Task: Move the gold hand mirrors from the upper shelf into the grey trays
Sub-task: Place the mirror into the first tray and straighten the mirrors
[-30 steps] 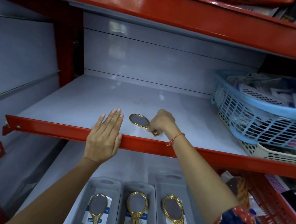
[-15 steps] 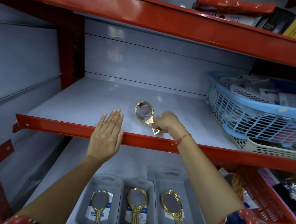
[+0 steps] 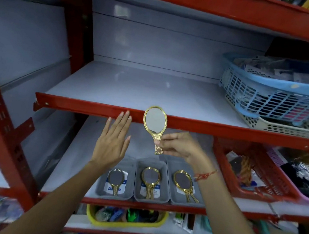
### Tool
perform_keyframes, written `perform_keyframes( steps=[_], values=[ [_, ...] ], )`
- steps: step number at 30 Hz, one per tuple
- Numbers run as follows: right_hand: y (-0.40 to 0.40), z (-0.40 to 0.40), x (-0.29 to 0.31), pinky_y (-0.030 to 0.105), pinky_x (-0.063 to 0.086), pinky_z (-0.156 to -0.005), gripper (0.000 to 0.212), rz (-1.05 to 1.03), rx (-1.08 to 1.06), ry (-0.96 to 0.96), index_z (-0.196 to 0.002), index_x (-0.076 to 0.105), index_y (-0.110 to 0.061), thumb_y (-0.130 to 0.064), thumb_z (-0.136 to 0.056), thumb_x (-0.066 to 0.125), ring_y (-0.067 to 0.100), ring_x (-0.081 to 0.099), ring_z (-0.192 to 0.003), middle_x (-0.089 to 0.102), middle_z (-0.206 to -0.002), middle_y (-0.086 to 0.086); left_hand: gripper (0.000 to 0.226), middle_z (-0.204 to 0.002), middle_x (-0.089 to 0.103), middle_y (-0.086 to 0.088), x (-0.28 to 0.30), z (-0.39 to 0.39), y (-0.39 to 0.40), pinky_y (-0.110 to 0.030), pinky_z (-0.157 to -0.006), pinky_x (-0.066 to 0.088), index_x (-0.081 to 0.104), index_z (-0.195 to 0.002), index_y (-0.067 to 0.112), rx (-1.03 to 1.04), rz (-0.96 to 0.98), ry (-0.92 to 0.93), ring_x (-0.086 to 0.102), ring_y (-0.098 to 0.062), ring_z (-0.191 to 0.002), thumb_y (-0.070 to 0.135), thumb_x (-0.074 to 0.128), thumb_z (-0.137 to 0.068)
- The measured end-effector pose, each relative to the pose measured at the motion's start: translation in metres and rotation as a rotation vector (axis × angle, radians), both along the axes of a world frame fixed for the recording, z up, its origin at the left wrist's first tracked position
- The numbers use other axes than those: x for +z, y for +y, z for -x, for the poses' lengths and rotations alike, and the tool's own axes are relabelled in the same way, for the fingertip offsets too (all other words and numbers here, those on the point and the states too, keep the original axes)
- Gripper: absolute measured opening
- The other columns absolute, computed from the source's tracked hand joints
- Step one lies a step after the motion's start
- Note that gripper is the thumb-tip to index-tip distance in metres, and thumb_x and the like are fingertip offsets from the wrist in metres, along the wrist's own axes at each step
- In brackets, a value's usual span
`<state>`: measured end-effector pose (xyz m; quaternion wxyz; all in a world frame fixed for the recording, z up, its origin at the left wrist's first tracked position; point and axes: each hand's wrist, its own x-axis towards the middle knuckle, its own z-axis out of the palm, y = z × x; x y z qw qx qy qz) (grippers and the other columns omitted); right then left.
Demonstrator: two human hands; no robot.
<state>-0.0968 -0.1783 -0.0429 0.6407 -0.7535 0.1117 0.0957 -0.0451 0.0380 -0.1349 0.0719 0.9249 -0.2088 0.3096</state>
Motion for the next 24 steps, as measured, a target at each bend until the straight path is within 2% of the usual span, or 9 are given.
perform_keyframes(
  steps=[3, 5, 9, 12, 15, 17, 19, 21, 24],
  values=[
    [0.006, 0.005, -0.036, 0.017, 0.059, -0.058, 0.032, 0.007, 0.016, 0.118, -0.096, 0.069, -0.006, -0.008, -0.067, 0.084, 0.006, 0.072, -0.061, 0.075, -0.076, 0.001, 0.061, -0.161, 0.016, -0.007, -0.036, 0.019, 0.009, -0.034, -0.124, 0.004, 0.022, -0.152, 0.005, -0.041, 0.065, 0.181, 0.015, -0.019, -0.15, 0.035, 0.021, -0.099],
    [0.012, 0.001, -0.06, 0.017, 0.059, -0.055, 0.038, 0.044, 0.018, 0.189, -0.101, 0.068, -0.002, -0.009, -0.067, 0.084, 0.007, 0.072, -0.065, 0.075, -0.082, 0.004, 0.061, -0.161, 0.014, -0.006, -0.059, 0.024, 0.014, -0.03, -0.125, 0.006, 0.019, -0.153, 0.006, -0.058, 0.156, 0.327, 0.014, -0.018, -0.151, 0.037, 0.019, -0.1],
    [0.031, -0.017, -0.109, 0.016, 0.058, -0.051, 0.02, 0.085, 0.045, 0.284, -0.087, 0.069, -0.002, -0.005, -0.071, 0.08, 0.008, 0.071, -0.064, 0.074, -0.093, 0.009, 0.062, -0.162, 0.019, -0.002, -0.089, 0.024, 0.011, -0.025, -0.118, 0.016, 0.019, -0.154, 0.015, -0.026, 0.507, 0.672, 0.021, -0.015, -0.149, 0.046, 0.021, -0.1],
    [0.051, -0.032, -0.145, 0.019, 0.058, -0.051, 0.009, 0.109, 0.083, 0.351, -0.078, 0.066, -0.002, 0.002, -0.075, 0.075, 0.01, 0.07, -0.057, 0.074, -0.091, 0.012, 0.084, -0.148, 0.045, -0.016, -0.102, 0.019, 0.004, -0.029, -0.107, 0.036, 0.04, -0.146, 0.017, 0.127, 0.9, 0.951, 0.051, -0.02, -0.124, 0.069, 0.011, -0.086],
    [0.073, -0.048, -0.176, 0.027, 0.062, -0.059, 0.016, 0.113, 0.085, 0.422, -0.071, 0.059, -0.001, 0.011, -0.081, 0.065, 0.013, 0.066, -0.056, 0.072, -0.078, 0.013, 0.094, -0.146, 0.047, -0.016, -0.117, 0.007, 0.002, -0.047, -0.115, 0.033, 0.042, -0.145, 0.019, 0.197, 1.174, 1.186, 0.046, -0.03, -0.133, 0.076, 0.004, -0.081],
    [0.085, -0.054, -0.19, 0.032, 0.062, -0.066, 0.007, 0.149, 0.096, 0.45, -0.087, 0.057, 0.005, 0.011, -0.084, 0.059, 0.017, 0.066, -0.06, 0.066, -0.076, 0.011, 0.091, -0.144, 0.049, -0.016, -0.124, 0.002, 0.0, -0.051, -0.117, 0.029, 0.041, -0.145, 0.017, 0.205, 1.328, 1.216, 0.041, -0.032, -0.137, 0.072, 0.002, -0.084],
    [0.095, -0.061, -0.203, 0.034, 0.061, -0.066, 0.027, 0.224, 0.087, 0.466, -0.113, 0.055, 0.009, 0.009, -0.086, 0.057, 0.024, 0.071, -0.075, 0.07, -0.096, 0.018, 0.087, -0.147, 0.045, -0.017, -0.129, -0.002, -0.005, -0.044, -0.121, 0.02, 0.035, -0.148, 0.014, 0.209, 1.384, 1.209, 0.036, -0.031, -0.141, 0.064, -0.003, -0.088],
    [0.101, -0.065, -0.212, 0.036, 0.061, -0.077, 0.031, 0.313, 0.108, 0.442, -0.118, 0.058, 0.007, 0.006, -0.087, 0.057, 0.03, 0.072, -0.094, 0.069, -0.112, 0.021, 0.081, -0.15, 0.042, -0.016, -0.132, -0.002, -0.008, -0.04, -0.119, 0.018, 0.033, -0.149, 0.014, 0.228, 1.428, 1.207, 0.033, -0.028, -0.143, 0.058, -0.005, -0.094],
    [0.106, -0.069, -0.222, 0.026, 0.053, -0.084, 0.03, 0.507, 0.161, 0.387, -0.119, 0.062, 0.001, -0.005, -0.09, 0.054, 0.027, 0.064, -0.112, 0.066, -0.123, 0.016, 0.078, -0.149, 0.042, -0.015, -0.134, -0.001, -0.01, -0.041, -0.118, 0.022, 0.034, -0.148, 0.011, 0.27, 1.487, 1.203, 0.035, -0.027, -0.142, 0.056, -0.002, -0.096]
  ],
)
